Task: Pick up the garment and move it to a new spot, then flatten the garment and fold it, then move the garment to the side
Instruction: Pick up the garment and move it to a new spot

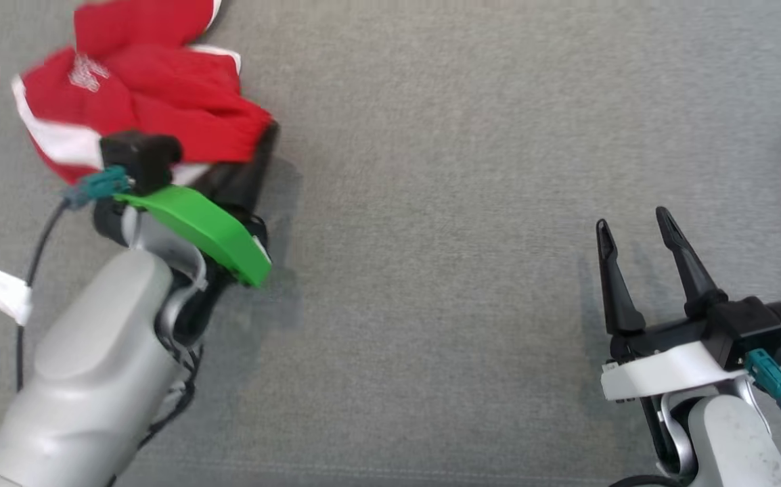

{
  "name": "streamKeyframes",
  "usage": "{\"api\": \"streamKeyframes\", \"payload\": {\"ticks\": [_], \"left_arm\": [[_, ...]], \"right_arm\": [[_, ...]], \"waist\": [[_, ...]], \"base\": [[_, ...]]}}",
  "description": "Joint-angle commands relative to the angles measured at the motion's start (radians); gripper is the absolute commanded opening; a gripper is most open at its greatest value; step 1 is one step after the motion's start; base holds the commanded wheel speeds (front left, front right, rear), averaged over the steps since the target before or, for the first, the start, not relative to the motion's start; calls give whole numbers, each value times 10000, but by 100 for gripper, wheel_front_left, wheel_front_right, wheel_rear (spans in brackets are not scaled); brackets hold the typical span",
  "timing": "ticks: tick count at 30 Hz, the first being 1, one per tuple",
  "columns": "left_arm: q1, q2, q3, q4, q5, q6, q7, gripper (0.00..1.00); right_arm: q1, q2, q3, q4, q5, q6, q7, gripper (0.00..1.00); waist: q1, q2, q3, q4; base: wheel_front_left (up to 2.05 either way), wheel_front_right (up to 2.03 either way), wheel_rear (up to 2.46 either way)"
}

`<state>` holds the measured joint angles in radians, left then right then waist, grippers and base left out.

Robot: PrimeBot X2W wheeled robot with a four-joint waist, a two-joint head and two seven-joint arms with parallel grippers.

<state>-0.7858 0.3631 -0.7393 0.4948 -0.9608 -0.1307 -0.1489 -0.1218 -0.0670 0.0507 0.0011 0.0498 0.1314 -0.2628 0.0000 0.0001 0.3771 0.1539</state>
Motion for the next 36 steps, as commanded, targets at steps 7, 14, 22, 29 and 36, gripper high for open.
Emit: {"api": "streamKeyframes", "payload": {"ticks": [7,14,22,29,36], "left_arm": [[1002,-353,-893,-2546,-259,442,1177,0],[718,-1274,-1900,-3676,92,1151,2235,0],[283,-2133,-2622,-1978,823,1414,2227,0],[736,-2478,-2859,67,831,1104,1595,0],[836,-2729,-3038,1227,705,945,1548,100]], "right_arm": [[396,147,-144,133,422,-15,-23,100],[288,157,82,275,1195,-15,-23,100],[277,159,394,587,1723,-15,-23,100],[443,159,465,704,2043,-15,-23,100],[676,159,220,839,1837,-14,-24,100]], "waist": [[0,-1,-1316,-1874],[0,-1,-1435,-3311],[0,-1,-1450,-4822],[0,-1,-1435,-5428],[0,-1,-1561,-5012]], "base": [[0,0,0],[0,0,0],[0,0,0],[0,0,0],[0,0,0]]}}
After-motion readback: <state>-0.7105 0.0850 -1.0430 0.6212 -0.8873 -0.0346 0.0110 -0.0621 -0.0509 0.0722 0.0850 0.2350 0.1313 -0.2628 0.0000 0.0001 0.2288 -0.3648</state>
